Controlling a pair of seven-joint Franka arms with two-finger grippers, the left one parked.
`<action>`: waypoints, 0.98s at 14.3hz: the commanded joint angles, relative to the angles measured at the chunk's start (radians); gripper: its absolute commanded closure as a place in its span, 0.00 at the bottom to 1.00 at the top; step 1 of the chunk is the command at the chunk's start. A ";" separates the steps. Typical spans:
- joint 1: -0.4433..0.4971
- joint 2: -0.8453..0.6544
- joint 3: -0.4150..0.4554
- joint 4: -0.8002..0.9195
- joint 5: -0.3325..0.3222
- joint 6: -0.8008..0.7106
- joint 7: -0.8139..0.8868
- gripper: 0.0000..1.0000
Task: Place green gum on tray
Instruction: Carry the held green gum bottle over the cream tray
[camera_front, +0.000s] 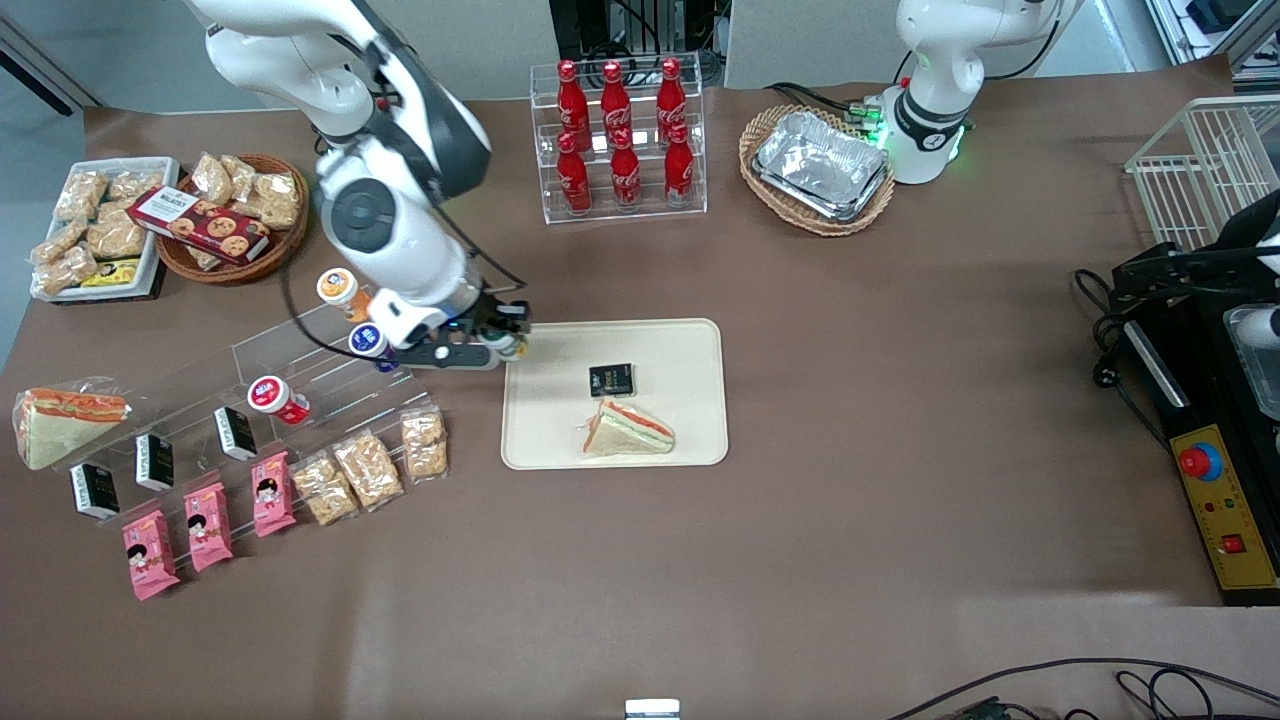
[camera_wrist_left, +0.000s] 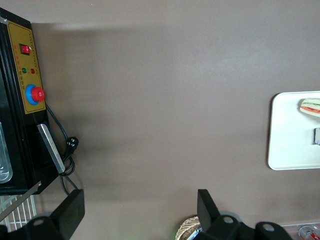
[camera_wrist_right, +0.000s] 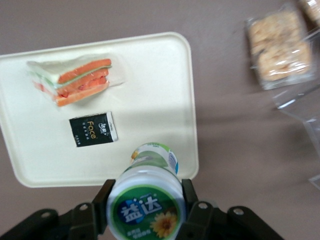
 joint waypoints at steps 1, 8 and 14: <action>0.049 0.054 -0.006 -0.129 0.017 0.234 0.056 0.68; 0.086 0.200 -0.009 -0.130 0.011 0.406 0.102 0.66; 0.100 0.229 -0.009 -0.129 0.010 0.435 0.139 0.04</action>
